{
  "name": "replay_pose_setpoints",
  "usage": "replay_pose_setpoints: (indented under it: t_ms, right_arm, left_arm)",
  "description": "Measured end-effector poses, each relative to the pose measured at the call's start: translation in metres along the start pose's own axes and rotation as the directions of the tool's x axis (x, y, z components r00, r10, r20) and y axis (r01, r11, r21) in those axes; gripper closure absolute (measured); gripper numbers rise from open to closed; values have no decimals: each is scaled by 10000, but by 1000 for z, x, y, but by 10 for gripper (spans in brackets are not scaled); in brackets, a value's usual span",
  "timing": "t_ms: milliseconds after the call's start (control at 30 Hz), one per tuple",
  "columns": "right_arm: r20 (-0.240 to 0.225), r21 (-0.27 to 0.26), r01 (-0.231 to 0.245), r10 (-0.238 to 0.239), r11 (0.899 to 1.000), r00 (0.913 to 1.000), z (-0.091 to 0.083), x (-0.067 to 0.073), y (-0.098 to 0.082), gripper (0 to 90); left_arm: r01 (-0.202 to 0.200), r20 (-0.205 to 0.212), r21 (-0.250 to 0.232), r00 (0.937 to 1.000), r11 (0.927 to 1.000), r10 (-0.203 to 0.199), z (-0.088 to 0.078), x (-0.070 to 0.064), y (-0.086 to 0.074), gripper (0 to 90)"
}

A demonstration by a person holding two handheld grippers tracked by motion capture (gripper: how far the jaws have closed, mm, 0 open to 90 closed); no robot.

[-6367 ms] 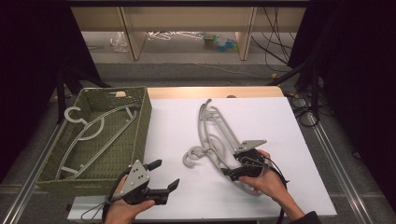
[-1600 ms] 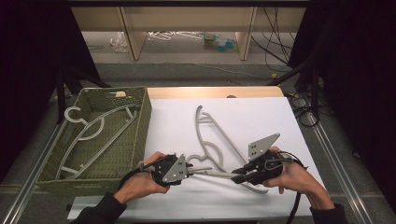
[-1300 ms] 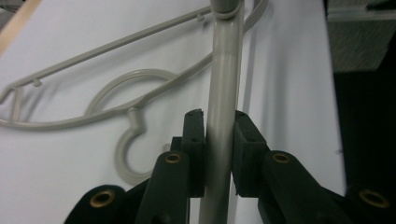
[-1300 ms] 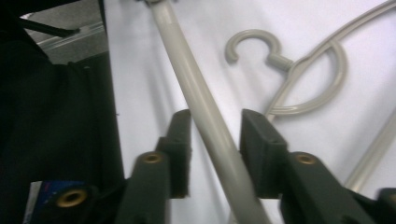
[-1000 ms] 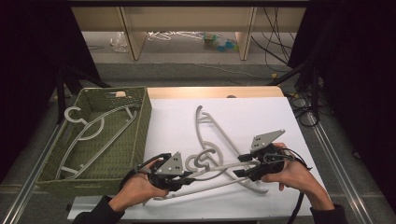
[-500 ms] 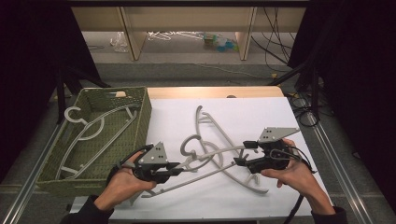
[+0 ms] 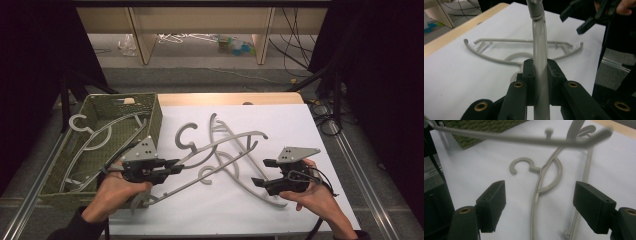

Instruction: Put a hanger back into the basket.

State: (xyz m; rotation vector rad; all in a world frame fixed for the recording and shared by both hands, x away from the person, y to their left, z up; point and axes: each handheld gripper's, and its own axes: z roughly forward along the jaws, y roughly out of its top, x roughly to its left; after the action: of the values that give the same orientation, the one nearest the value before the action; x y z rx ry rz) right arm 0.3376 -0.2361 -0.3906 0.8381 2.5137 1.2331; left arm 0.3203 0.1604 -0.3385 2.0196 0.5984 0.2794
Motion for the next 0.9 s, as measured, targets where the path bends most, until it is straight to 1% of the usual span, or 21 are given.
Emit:
replay_pose_setpoints:
  t_ms: [33,100,133,167,233,267,300,333,433,467,500,567,600,633,667,700,767,800,833,867,900]
  right_arm:
    - [7,26,-67,67,10000,10000,0,1,-1,273]
    - [-58,38,-22,22,10000,10000,2,1,-3,273]
    - [-2,53,-61,61,10000,10000,2,1,-3,273]
    - [-34,96,-13,13,10000,10000,3,1,-4,273]
    - [-31,108,-71,71,9999,10000,5,1,-5,273]
    - [-129,145,-41,43,9999,9999,6,1,-6,273]
    - [-122,180,-63,65,9998,9999,6,1,-7,273]
    - [-90,189,-80,82,9998,9999,7,2,-7,273]
    - [-182,209,-80,84,9997,9998,8,1,-8,273]
    - [-156,226,-107,110,9997,9998,8,1,-8,273]
    - [-143,259,-70,73,9996,9999,8,1,-9,273]
    - [-140,256,-62,66,9997,9999,8,0,-9,273]
    - [-148,247,-66,69,9997,9999,9,0,-9,273]
    - [-127,271,-97,101,9996,9999,9,0,-10,273]
    - [-124,272,-87,90,9996,9999,9,-1,-10,273]
    - [-125,286,-107,111,9995,9999,9,-1,-10,273]
    - [-118,288,-96,99,9995,9999,10,-2,-11,273]
    - [-105,274,-127,130,9995,9999,10,-1,-11,273]
    - [-75,285,-119,122,9995,9999,10,-2,-11,273]
    - [-87,309,-129,132,9994,9999,11,-2,-12,273]
    - [-97,312,-125,128,9994,9999,11,-2,-12,273]
  left_arm:
    - [10,-72,-109,10000,9999,-11,-3,0,2,791]
    - [51,-146,-344,9999,9994,-56,-9,3,7,792]
    - [-27,-223,-401,9998,9992,18,-14,6,10,792]
    - [49,-268,-465,9996,9989,-61,-16,7,11,791]
    - [-14,-514,-492,9987,9988,-11,-24,12,14,791]
    - [64,-581,-508,9983,9987,-93,-26,14,15,792]
    - [28,-807,-511,9967,9987,-69,-31,20,17,792]
    - [148,-975,-538,9950,9984,-200,-34,22,17,791]
    - [233,-1412,-607,9895,9979,-316,-44,34,19,791]
    - [270,-1665,-629,9853,9977,-372,-50,41,19,792]
    - [189,-1904,-692,9812,9974,-318,-55,47,19,792]
    - [270,-2144,-812,9758,9963,-439,-62,55,17,792]
    - [291,-2302,-842,9720,9960,-478,-66,59,16,792]
    - [336,-2491,-856,9670,9958,-541,-70,64,14,792]
    - [366,-2715,-894,9606,9953,-597,-75,70,12,792]
    - [359,-2789,-897,9585,9953,-597,-77,72,11,791]
    - [372,-3015,-929,9513,9950,-638,-83,81,7,792]
    - [366,-3088,-895,9490,9953,-627,-85,84,5,792]
    - [415,-3208,-861,9448,9954,-671,-88,88,2,791]
    - [421,-3240,-850,9437,9955,-676,-89,91,0,791]
    - [459,-3333,-797,9402,9958,-700,-91,95,-2,792]
